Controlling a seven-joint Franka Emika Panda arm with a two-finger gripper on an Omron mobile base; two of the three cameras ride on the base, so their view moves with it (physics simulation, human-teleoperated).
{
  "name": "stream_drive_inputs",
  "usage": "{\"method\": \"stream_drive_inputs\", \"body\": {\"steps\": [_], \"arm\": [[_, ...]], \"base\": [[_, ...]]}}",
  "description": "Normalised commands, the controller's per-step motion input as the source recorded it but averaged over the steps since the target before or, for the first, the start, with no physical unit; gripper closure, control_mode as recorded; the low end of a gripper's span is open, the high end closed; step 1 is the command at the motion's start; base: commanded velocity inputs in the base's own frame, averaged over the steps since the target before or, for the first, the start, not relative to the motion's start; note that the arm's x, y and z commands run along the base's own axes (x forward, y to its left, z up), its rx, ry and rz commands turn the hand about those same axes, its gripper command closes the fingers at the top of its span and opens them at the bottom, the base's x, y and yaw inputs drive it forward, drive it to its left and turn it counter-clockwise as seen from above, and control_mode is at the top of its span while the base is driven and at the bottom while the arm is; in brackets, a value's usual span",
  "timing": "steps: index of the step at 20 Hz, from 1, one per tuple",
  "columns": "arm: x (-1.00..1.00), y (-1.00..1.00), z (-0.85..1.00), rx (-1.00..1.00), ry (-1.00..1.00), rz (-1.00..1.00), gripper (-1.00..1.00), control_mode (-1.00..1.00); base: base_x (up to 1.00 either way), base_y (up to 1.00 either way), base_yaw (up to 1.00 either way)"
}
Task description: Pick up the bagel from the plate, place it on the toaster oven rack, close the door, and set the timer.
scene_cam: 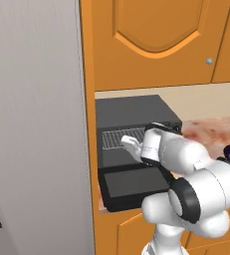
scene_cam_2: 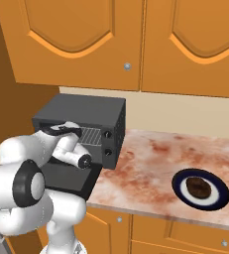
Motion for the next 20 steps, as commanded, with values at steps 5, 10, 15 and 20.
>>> {"method": "stream_drive_inputs", "body": {"steps": [5,10,15,20], "arm": [[-0.81,0.00,0.00,0.00,0.09,0.00,1.00,-1.00],[-0.82,0.00,0.00,0.00,0.10,0.00,1.00,-1.00],[-0.82,0.00,-0.02,0.00,0.16,0.00,-1.00,-1.00],[-0.70,-0.04,0.00,0.00,0.15,-0.03,-1.00,-1.00]], "base": [[0.00,0.00,0.00],[0.00,0.00,0.00],[0.00,0.00,0.00],[0.00,0.00,0.00]]}}
